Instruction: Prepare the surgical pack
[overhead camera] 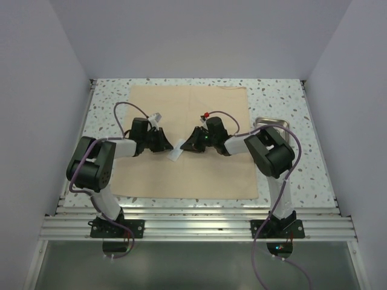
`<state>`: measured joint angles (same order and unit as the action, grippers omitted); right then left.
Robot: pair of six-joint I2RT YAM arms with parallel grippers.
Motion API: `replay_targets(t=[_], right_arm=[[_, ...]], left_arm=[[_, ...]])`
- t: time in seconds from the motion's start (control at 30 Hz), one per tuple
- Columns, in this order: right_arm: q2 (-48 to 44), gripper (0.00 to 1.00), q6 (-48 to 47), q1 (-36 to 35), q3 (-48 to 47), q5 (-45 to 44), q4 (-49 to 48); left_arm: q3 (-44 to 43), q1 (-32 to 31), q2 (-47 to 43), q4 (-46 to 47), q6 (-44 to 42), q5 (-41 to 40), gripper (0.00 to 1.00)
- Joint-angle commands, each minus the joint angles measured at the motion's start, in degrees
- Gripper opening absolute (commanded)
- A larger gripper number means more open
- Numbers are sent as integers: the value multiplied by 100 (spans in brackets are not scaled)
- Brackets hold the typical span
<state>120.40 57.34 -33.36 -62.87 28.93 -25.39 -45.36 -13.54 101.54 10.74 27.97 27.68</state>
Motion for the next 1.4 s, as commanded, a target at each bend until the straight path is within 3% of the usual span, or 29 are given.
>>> replay_targets(t=[0.0,0.07,0.13,0.37,0.5,0.7,0.93,1.13,1.37], right_arm=[[-16,11,23,-21,-164,-369,-160],[-156,0,-65,-21,-173,-458,-72],[-279,0,-162,-21,-147,-572,-19],[-1832,0,-724,400,370,-1056,868],[-2757,0,-864,1471,960,-828,1254],[-3882,0,-1375,3009,1470,-1153,2354],[-4200,0,-1541,4416,1928,-1574,2521],[-3788,0,-1963,4716,1543,-1715,3030],[-3743,27,-2235,4760,1278,-2488,3557]], left_arm=[[282,-114,130,-600,-116,-263,18],[256,-114,33,-635,-142,-342,18],[212,-53,-80,-775,-160,-438,19],[757,475,-1108,-380,271,-1245,42],[941,475,-1916,-424,306,-1695,48],[1187,458,-2647,-354,349,-1889,51],[1293,370,-2762,-230,341,-1766,52],[1197,106,-2718,-160,367,-1687,51],[1118,-26,-2718,-125,367,-1600,51]])
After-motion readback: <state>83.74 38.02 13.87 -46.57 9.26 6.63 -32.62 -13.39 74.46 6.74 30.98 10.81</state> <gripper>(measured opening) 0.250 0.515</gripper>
